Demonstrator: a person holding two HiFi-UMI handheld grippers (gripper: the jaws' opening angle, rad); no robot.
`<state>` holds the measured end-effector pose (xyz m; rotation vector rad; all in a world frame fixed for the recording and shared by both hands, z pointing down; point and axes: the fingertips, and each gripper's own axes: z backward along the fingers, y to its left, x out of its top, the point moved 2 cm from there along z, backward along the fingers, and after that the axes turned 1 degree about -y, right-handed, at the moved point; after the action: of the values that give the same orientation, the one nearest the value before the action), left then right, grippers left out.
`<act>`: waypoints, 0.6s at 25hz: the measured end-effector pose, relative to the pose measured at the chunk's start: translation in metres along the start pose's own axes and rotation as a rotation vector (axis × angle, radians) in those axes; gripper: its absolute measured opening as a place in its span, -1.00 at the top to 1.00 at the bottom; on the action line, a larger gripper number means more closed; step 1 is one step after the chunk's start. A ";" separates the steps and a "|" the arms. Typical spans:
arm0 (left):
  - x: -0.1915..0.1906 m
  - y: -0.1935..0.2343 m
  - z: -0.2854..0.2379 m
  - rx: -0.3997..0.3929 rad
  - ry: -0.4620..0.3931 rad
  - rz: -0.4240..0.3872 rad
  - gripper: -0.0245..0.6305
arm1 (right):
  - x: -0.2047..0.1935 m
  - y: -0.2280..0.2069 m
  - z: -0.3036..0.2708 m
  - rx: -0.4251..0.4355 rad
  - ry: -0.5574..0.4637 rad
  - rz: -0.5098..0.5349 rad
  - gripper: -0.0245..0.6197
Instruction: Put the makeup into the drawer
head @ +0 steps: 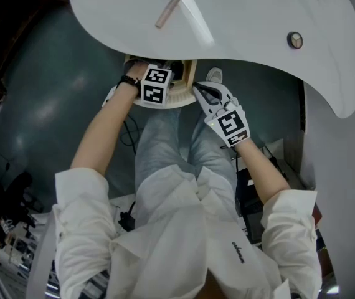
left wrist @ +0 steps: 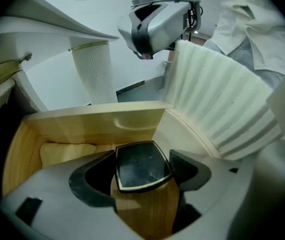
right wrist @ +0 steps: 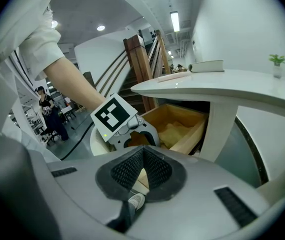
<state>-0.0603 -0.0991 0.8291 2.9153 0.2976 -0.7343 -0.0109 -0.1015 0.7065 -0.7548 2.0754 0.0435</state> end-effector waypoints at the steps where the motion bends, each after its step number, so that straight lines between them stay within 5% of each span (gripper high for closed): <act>1: -0.001 0.000 -0.003 -0.004 0.000 0.003 -0.16 | -0.001 -0.001 0.000 -0.003 -0.001 -0.007 0.87; 15: -0.011 0.012 -0.043 -0.008 0.044 -0.025 -0.16 | -0.013 -0.021 0.004 -0.011 0.001 -0.043 0.87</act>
<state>-0.0472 -0.1059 0.8727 2.9283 0.3412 -0.6712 0.0088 -0.1110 0.7192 -0.8059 2.0613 0.0312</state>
